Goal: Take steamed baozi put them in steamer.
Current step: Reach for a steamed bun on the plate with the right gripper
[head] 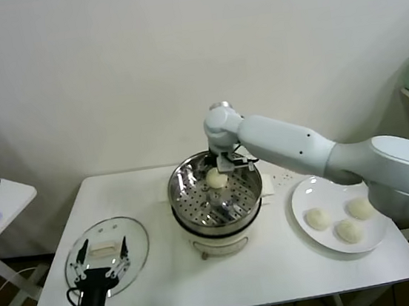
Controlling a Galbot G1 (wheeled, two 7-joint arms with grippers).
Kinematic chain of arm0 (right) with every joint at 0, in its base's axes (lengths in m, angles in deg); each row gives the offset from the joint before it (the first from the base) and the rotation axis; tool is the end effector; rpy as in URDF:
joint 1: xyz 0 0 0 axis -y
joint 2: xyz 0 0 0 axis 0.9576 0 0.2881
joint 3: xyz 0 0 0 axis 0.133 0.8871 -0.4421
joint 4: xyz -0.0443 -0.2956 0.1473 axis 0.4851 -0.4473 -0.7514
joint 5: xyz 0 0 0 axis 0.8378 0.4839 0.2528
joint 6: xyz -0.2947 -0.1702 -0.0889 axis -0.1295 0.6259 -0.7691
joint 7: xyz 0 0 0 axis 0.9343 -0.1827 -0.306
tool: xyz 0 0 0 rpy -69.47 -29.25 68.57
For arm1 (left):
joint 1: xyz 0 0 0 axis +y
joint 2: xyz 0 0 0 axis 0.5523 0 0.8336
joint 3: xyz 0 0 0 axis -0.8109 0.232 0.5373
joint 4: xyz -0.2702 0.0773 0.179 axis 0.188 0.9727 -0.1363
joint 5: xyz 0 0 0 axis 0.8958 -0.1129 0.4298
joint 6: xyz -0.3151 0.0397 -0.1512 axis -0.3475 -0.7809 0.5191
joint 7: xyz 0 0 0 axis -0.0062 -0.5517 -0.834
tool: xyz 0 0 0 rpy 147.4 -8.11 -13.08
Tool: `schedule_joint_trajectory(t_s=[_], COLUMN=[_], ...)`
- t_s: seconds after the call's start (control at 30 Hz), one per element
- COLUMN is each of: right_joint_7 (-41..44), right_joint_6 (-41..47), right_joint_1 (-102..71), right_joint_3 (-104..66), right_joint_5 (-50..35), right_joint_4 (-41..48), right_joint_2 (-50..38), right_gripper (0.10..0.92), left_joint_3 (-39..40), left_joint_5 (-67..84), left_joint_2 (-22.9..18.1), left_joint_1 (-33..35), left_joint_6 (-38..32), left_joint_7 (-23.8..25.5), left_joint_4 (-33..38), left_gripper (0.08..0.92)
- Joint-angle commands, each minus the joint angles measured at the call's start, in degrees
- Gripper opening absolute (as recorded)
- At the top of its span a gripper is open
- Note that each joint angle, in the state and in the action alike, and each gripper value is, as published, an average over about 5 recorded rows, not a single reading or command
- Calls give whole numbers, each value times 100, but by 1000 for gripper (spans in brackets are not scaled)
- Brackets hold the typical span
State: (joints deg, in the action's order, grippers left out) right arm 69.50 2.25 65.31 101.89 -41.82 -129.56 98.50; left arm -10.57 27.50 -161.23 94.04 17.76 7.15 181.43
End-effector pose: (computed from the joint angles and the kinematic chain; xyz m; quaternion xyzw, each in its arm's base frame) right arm 0.5560 0.1441 -0.0637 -0.5706 0.0480 -0.8197 0.0149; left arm 0.1471 0.0644 -0.2859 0.0260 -0.9958 -0.0780 0.0394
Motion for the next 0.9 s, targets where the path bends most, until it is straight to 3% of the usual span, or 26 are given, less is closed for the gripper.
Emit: schedule_joint_trajectory(t_s=[0.03, 0.2, 0.37, 0.67, 0.9], right_joint_7=[453, 602, 485, 347, 254], right_joint_6=[815, 2202, 3125, 3850, 3775], right_joint_1=[1483, 2545, 2396, 285, -1103], right_joint_3=[815, 2120, 2321, 790, -138], right_joint_5=[-2494, -4985, -5734, -4944, -3864], right_joint_4=[-730, -493, -91, -152, -159], right_joint_2=[-1172, -1863, -2644, -3765, -3784], right_gripper=[823, 823, 823, 823, 823], left_joint_3=[29, 71, 94, 124, 140], left_joint_5=[21, 177, 327, 316, 293], left_joint_2=[28, 40, 59, 94, 53], left_joint_1=[-17, -39, -88, -83, 36], left_joint_6=[9, -11, -21, -44, -60], left_joint_7=[17, 25, 9, -2, -4], left_joint_4=[17, 42, 116, 188, 232], left_gripper=[823, 823, 823, 823, 823])
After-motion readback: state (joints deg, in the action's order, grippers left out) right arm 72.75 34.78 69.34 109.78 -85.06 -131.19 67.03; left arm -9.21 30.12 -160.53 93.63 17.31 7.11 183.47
